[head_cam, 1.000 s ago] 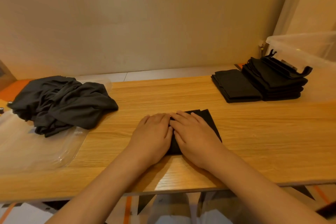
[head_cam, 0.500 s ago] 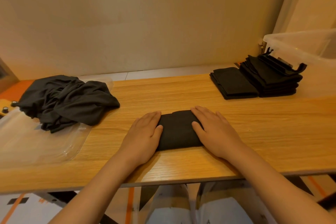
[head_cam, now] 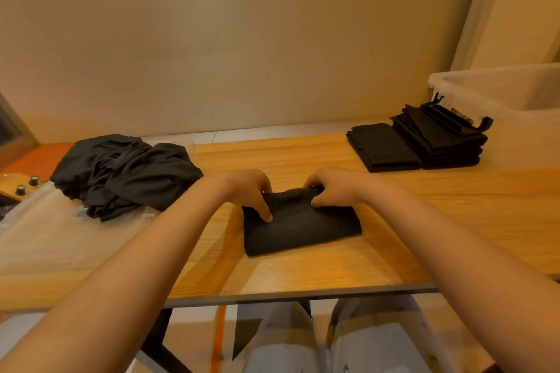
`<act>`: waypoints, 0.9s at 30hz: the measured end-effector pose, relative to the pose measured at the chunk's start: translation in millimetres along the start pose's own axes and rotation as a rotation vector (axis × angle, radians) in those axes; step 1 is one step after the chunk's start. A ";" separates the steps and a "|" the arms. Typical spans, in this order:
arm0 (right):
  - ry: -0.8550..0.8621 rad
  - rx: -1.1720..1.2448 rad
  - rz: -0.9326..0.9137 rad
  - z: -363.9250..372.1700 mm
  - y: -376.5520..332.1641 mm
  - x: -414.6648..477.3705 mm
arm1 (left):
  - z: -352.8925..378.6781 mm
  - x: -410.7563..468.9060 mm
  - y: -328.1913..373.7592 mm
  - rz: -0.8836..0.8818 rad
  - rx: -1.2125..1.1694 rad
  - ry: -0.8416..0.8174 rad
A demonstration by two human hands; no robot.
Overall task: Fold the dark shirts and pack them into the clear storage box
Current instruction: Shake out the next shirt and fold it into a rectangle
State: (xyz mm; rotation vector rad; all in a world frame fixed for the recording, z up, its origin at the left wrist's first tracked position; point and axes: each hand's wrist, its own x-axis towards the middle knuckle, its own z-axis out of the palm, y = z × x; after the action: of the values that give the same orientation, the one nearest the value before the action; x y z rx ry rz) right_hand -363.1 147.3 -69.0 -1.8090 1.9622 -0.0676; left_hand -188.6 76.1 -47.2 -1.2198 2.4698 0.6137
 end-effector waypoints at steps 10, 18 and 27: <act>0.324 0.103 -0.180 -24.4 3.9 -39.9 | -7.5 -24.1 -11.6 0.316 -0.233 0.427; 0.693 -0.476 -0.387 51.1 29.1 -66.1 | 66.0 -49.0 -26.5 0.542 0.473 0.820; 0.447 -0.343 -0.267 52.5 24.9 -93.1 | 78.7 -71.6 -22.8 0.422 0.339 0.632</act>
State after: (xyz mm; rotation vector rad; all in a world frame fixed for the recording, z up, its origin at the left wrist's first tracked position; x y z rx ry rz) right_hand -364.9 253.6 -96.2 -2.4490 2.1062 -0.2539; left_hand -121.2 151.5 -87.2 -0.8464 3.2159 -0.1473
